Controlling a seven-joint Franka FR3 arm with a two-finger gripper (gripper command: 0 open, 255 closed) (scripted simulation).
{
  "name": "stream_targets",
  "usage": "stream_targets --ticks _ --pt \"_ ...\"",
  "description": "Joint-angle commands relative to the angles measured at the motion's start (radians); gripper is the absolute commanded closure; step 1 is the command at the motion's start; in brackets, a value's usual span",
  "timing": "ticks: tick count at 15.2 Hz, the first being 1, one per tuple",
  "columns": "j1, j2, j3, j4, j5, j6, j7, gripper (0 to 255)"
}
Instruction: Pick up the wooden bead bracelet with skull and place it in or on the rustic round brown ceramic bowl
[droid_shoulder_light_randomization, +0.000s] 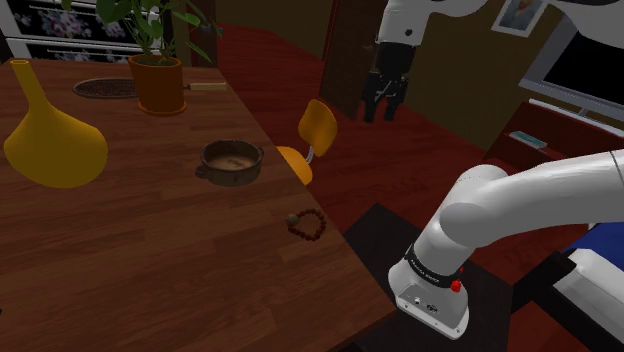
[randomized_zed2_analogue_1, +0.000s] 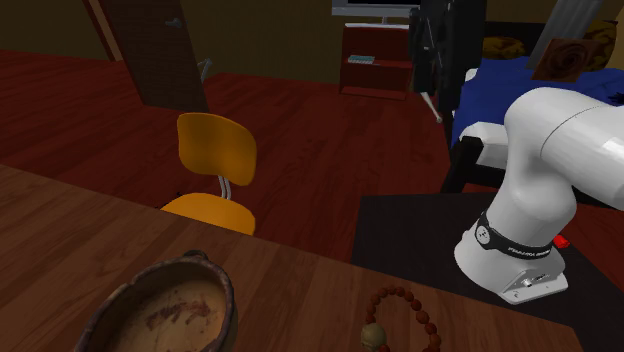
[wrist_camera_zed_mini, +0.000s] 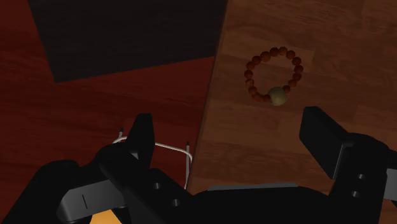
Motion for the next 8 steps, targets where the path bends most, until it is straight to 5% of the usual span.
stream_targets --ticks 1,8 --pt "0.000 0.000 0.000 0.000 0.000 0.000 0.000 0" --pt "0.041 -0.009 0.094 -0.217 0.051 0.245 0.036 0"
